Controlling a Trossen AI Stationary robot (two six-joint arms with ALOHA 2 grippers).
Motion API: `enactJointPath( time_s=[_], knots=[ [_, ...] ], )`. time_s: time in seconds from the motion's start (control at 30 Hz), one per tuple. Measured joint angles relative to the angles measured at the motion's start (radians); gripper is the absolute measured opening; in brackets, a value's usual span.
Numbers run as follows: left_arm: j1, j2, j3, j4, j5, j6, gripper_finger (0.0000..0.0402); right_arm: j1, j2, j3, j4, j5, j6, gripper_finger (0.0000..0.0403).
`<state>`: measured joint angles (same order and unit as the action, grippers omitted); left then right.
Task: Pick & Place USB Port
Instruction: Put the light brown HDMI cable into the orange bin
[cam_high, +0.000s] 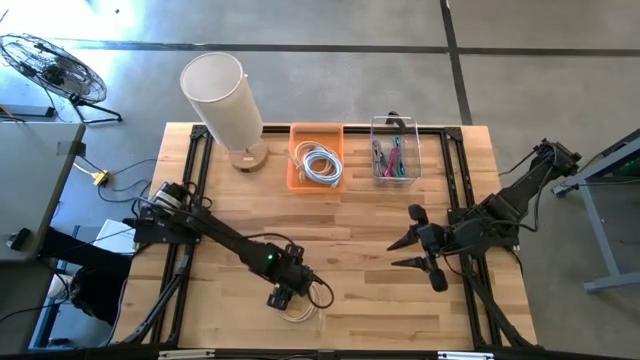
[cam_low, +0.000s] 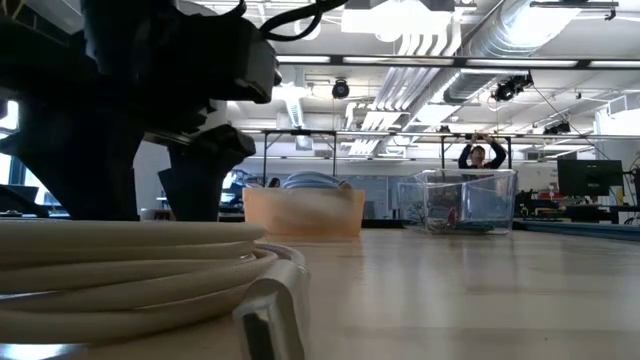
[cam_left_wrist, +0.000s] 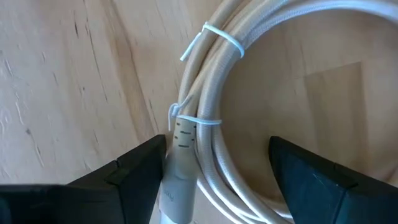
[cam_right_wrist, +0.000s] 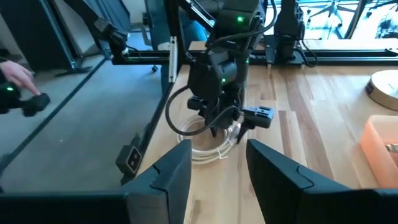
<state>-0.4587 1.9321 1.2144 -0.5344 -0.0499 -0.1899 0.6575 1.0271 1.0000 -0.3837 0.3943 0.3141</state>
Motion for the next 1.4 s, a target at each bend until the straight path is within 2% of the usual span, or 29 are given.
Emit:
enactJointPath(
  time_s=[0.2, 0.4, 0.5, 0.63, 0.9, 1.0, 1.07, 1.23, 1.4],
  knots=[
    [0.0, 0.023, -0.002, 0.004, -0.013, -0.045, 0.0274, 0.0, 0.0, 0.0, 0.009, -0.01, 0.0, 0.0146],
    [0.0, 0.026, -0.002, 0.011, -0.038, -0.107, 0.0228, 0.0, 0.0, 0.0, 0.009, -0.01, 0.0, 0.0146],
    [0.0, 0.027, -0.002, 0.013, -0.04, -0.117, 0.0185, 0.0, 0.0, 0.0, 0.012, -0.01, 0.0, 0.0146],
    [0.0, 0.028, -0.002, -0.013, -0.092, -0.205, 0.0086, 0.0, 0.0, 0.0, 0.014, -0.009, 0.0, 0.0146],
    [0.014, 0.03, 0.02, -0.048, -0.086, -0.267, 0.0079, 0.0, 0.0, 0.0, 0.015, -0.009, -0.004, 0.0146],
    [0.023, 0.036, 0.121, -0.15, -0.121, -0.254, 0.0079, 0.0, -0.002, 0.0, 0.018, 0.007, -0.018, 0.0146],
    [0.046, 0.041, 0.223, -0.273, -0.205, -0.192, 0.0079, 0.0, -0.003, 0.0, 0.021, 0.034, -0.035, 0.0146],
    [0.129, 0.03, 0.556, -0.602, -0.393, -0.018, 0.0079, 0.0, -0.003, 0.0, 0.067, 0.071, -0.059, 0.0146],
    [0.229, 0.029, 0.849, -0.762, -0.548, 0.163, 0.0079, 0.006, -0.023, 0.0, 0.11, 0.068, -0.052, 0.0146]
  ],
)
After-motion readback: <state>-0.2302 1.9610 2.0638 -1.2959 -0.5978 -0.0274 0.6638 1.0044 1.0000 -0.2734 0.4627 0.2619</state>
